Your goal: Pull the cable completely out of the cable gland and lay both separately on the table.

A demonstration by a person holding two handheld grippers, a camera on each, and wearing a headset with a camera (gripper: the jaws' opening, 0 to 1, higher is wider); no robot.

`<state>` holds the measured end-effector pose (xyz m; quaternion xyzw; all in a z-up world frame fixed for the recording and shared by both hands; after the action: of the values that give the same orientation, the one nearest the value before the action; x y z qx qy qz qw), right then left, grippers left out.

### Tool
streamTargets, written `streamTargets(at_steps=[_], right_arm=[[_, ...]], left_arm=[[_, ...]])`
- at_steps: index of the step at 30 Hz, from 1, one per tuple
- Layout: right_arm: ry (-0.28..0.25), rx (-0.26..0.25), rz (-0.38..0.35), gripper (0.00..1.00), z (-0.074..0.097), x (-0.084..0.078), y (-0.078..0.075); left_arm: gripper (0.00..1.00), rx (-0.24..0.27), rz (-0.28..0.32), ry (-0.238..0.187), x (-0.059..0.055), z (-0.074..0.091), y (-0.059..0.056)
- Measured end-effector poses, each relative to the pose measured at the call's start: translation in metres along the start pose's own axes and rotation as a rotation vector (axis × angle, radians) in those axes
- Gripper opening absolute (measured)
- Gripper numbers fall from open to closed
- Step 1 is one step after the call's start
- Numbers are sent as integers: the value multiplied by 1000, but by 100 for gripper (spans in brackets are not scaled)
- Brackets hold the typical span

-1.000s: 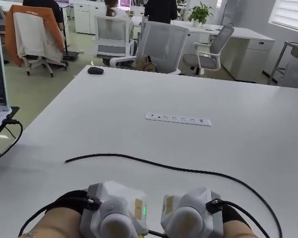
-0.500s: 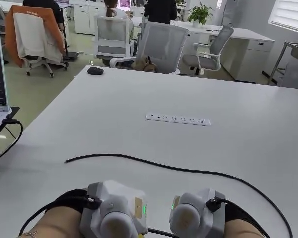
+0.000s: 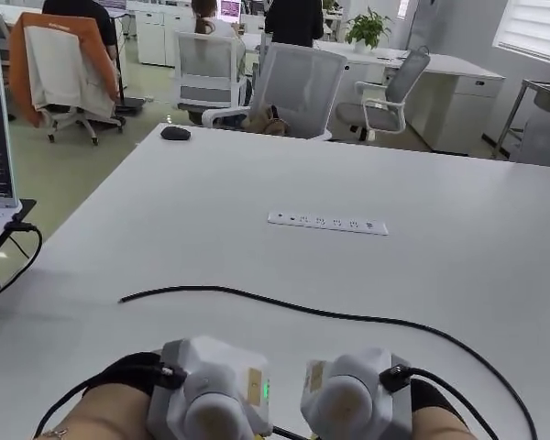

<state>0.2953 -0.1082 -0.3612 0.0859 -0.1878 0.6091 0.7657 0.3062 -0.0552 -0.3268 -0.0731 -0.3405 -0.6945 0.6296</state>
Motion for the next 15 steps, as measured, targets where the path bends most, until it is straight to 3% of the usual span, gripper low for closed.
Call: streamTargets(at_steps=[11, 13, 15], right_arm=[[177, -68, -19, 3, 0, -35, -13], [170, -55, -23, 4, 0, -34, -11], [144, -50, -13, 11, 0, -29, -9]], left_arm=[[17, 9, 10, 4, -1, 2, 1], [17, 6, 10, 5, -1, 3, 0], [17, 3, 6, 6, -1, 2, 0]])
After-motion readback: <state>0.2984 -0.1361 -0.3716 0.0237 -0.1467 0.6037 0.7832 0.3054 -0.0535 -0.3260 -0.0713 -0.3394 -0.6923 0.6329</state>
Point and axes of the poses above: the centre of the closed fingertips' face, and the gripper's own axes: z roughly backward along the fingers, y roughly to its left, x roughly out of its top, the point moved 1 cm from there along z, roughly backward along the fingers, and after that the axes turned 4 degrees about -z, right-handed, at the moved point
